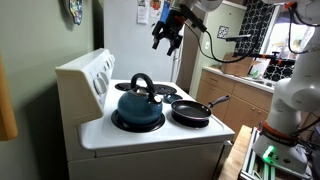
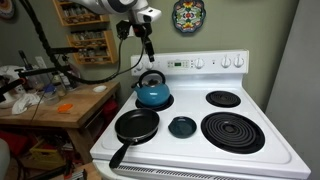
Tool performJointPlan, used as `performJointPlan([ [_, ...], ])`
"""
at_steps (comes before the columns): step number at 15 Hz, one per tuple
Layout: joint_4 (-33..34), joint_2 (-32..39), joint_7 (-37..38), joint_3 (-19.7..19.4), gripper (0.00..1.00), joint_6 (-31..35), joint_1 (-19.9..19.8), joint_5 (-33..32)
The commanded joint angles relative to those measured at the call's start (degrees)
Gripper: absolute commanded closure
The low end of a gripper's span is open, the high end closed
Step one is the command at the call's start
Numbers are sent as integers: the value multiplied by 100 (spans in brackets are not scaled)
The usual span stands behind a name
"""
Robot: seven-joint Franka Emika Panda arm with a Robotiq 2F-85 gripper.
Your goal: Move the blue teapot from the right to the left cooker
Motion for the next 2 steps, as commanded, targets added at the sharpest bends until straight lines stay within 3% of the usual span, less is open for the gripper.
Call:
performJointPlan([
  [1,29,13,11,-7,0,-20,10,-10],
  [2,29,14,11,-6,0,-18,11,-10],
])
